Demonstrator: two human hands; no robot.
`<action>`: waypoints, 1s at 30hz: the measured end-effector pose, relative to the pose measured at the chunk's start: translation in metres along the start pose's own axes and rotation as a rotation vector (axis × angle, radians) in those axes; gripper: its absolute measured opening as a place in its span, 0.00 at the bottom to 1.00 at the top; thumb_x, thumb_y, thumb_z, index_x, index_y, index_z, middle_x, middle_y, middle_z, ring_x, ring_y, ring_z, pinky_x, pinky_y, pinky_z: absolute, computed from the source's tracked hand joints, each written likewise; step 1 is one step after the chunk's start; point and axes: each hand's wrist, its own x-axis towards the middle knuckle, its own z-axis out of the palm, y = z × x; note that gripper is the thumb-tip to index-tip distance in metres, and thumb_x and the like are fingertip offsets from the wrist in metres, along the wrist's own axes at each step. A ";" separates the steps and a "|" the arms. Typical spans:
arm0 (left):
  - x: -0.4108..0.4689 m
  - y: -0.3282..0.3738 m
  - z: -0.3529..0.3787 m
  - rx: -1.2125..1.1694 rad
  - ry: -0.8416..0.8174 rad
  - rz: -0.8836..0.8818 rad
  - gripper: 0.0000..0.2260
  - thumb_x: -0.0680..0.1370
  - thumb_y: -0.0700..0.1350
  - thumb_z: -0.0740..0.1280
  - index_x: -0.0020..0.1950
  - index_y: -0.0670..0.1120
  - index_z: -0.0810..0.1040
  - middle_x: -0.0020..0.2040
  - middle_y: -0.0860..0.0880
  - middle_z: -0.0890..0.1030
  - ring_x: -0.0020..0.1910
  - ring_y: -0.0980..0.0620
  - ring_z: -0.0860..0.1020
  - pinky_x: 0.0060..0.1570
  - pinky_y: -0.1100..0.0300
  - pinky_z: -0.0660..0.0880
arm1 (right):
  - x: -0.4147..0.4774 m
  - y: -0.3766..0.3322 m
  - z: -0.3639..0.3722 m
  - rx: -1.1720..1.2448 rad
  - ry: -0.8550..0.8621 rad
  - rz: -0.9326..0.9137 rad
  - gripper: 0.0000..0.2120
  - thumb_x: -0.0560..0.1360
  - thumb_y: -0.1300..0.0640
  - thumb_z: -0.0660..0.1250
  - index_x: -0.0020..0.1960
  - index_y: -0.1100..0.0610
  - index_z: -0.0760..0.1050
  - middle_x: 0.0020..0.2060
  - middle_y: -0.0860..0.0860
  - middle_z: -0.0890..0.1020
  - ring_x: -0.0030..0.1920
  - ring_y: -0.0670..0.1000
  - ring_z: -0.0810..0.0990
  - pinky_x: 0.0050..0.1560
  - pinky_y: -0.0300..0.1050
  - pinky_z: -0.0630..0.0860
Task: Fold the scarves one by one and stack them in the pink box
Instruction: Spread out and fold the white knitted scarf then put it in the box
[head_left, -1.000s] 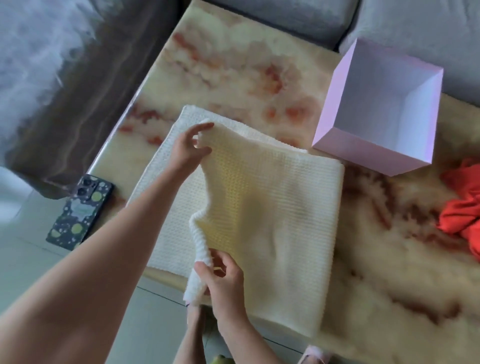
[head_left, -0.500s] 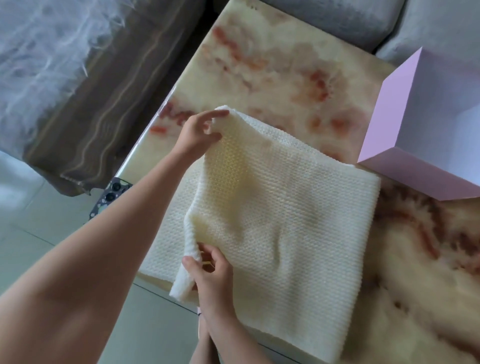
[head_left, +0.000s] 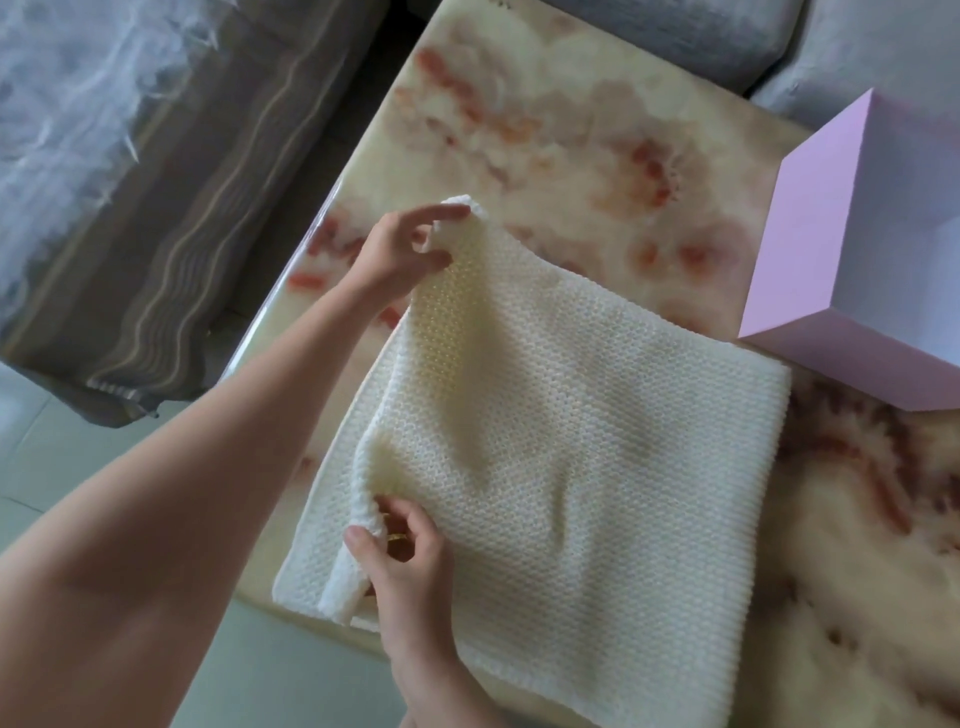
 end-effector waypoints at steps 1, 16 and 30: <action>0.002 -0.003 -0.001 -0.001 -0.007 -0.003 0.25 0.70 0.37 0.71 0.63 0.58 0.76 0.51 0.50 0.78 0.47 0.56 0.73 0.51 0.67 0.71 | 0.001 0.002 0.003 -0.006 0.006 0.002 0.11 0.68 0.57 0.73 0.49 0.48 0.80 0.38 0.46 0.82 0.39 0.44 0.78 0.44 0.43 0.78; 0.029 -0.018 0.002 -0.075 -0.050 -0.005 0.24 0.71 0.37 0.69 0.62 0.61 0.76 0.57 0.47 0.77 0.50 0.54 0.74 0.58 0.58 0.74 | 0.008 0.009 0.046 -0.173 0.037 -0.063 0.11 0.70 0.56 0.71 0.49 0.43 0.76 0.41 0.45 0.81 0.41 0.42 0.79 0.46 0.34 0.76; 0.027 -0.012 0.010 -0.063 -0.058 -0.003 0.26 0.75 0.38 0.66 0.72 0.53 0.67 0.66 0.49 0.68 0.55 0.56 0.71 0.41 0.77 0.71 | 0.007 0.004 0.052 -0.486 -0.002 -0.079 0.20 0.70 0.43 0.69 0.60 0.42 0.72 0.43 0.35 0.74 0.40 0.37 0.75 0.49 0.31 0.72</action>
